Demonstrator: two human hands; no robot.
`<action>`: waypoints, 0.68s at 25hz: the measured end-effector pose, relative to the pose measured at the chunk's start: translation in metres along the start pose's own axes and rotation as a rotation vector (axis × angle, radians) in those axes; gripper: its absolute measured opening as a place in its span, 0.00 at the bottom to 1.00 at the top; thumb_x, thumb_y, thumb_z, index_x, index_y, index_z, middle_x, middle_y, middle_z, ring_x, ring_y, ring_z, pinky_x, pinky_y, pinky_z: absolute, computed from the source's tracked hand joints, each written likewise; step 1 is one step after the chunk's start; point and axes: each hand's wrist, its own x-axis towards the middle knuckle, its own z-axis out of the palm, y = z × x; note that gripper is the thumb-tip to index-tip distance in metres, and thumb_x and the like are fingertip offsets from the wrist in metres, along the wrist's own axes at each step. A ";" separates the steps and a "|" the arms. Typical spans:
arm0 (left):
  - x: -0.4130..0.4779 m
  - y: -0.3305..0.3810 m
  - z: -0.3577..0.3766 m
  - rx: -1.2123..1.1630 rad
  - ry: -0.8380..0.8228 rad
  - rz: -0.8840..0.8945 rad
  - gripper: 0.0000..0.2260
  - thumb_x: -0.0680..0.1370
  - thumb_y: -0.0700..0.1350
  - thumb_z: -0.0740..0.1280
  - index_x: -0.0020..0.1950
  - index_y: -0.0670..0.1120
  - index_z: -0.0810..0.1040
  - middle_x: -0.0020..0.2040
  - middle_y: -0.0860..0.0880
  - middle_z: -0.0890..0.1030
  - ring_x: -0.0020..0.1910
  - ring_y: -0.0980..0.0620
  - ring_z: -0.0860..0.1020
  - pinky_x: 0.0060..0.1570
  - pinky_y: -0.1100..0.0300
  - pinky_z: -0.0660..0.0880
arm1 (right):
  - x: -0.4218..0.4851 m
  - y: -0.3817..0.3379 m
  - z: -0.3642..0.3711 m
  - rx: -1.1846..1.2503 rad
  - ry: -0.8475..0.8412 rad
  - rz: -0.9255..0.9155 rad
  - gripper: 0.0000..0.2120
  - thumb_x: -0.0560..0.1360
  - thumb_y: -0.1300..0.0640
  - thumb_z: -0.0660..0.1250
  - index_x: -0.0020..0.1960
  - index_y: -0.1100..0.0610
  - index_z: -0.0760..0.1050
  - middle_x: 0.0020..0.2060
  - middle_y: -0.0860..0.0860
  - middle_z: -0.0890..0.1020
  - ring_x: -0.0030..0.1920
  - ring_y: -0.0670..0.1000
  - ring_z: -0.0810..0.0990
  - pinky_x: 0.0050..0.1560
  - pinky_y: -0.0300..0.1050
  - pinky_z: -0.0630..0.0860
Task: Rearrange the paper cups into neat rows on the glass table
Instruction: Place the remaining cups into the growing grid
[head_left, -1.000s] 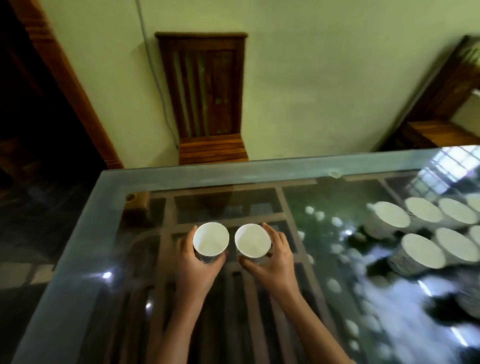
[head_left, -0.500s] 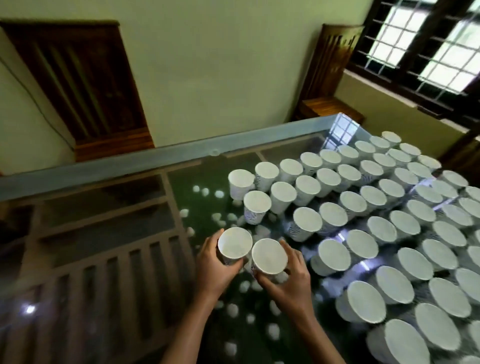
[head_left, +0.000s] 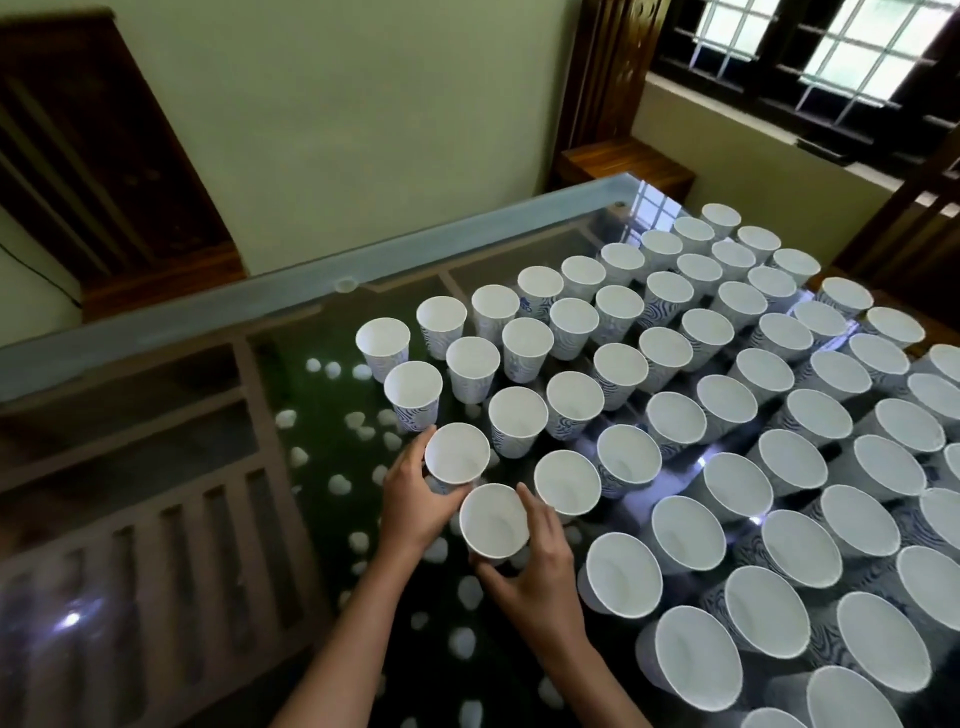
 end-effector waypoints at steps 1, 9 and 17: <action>0.001 -0.001 0.000 0.002 0.002 0.001 0.32 0.59 0.41 0.80 0.61 0.40 0.75 0.58 0.43 0.79 0.56 0.44 0.78 0.55 0.57 0.72 | -0.001 0.000 0.001 0.010 -0.004 0.004 0.38 0.62 0.60 0.76 0.69 0.61 0.64 0.59 0.53 0.73 0.59 0.46 0.70 0.59 0.21 0.58; 0.001 -0.011 -0.005 -0.003 -0.069 -0.055 0.38 0.60 0.41 0.80 0.67 0.39 0.69 0.63 0.42 0.76 0.60 0.45 0.75 0.61 0.48 0.72 | -0.005 0.001 0.005 0.008 0.034 0.011 0.39 0.64 0.61 0.75 0.70 0.63 0.62 0.62 0.57 0.72 0.61 0.49 0.70 0.60 0.20 0.56; -0.069 -0.003 -0.031 0.021 0.069 -0.138 0.24 0.66 0.38 0.75 0.61 0.42 0.75 0.56 0.45 0.78 0.49 0.53 0.76 0.48 0.61 0.74 | -0.028 -0.008 -0.022 -0.038 -0.042 -0.065 0.39 0.67 0.56 0.74 0.72 0.61 0.58 0.66 0.56 0.66 0.67 0.51 0.66 0.62 0.21 0.51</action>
